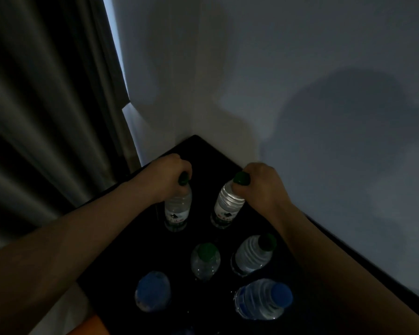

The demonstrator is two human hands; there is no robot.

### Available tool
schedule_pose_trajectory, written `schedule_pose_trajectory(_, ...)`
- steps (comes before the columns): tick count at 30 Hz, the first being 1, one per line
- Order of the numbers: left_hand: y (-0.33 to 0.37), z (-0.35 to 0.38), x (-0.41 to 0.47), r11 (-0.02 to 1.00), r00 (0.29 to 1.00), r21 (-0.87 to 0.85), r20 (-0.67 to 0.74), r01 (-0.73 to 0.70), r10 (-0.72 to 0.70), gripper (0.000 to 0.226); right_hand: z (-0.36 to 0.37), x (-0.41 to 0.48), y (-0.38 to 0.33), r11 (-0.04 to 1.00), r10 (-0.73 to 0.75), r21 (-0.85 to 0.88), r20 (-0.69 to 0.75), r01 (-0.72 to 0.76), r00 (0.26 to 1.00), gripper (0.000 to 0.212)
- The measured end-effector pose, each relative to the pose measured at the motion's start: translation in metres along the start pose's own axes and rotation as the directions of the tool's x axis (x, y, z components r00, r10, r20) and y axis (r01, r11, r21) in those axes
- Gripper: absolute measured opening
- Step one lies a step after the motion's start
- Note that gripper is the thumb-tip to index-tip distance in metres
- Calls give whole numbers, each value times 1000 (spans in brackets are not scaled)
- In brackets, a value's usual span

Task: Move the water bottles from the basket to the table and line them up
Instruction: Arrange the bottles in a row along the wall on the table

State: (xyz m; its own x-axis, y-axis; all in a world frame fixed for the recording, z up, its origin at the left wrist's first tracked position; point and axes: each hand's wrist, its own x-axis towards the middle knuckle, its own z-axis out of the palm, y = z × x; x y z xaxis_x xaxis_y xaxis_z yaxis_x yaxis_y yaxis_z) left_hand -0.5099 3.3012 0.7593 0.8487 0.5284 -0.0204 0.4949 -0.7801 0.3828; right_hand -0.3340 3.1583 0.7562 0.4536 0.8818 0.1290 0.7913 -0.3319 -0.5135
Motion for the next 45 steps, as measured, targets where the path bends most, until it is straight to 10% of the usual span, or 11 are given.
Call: schedule_pose_trajectory(45,71,49,254,989,992,81,45,-125,121,47,-31,46,133,973,181,173,-154,-154,971,26)
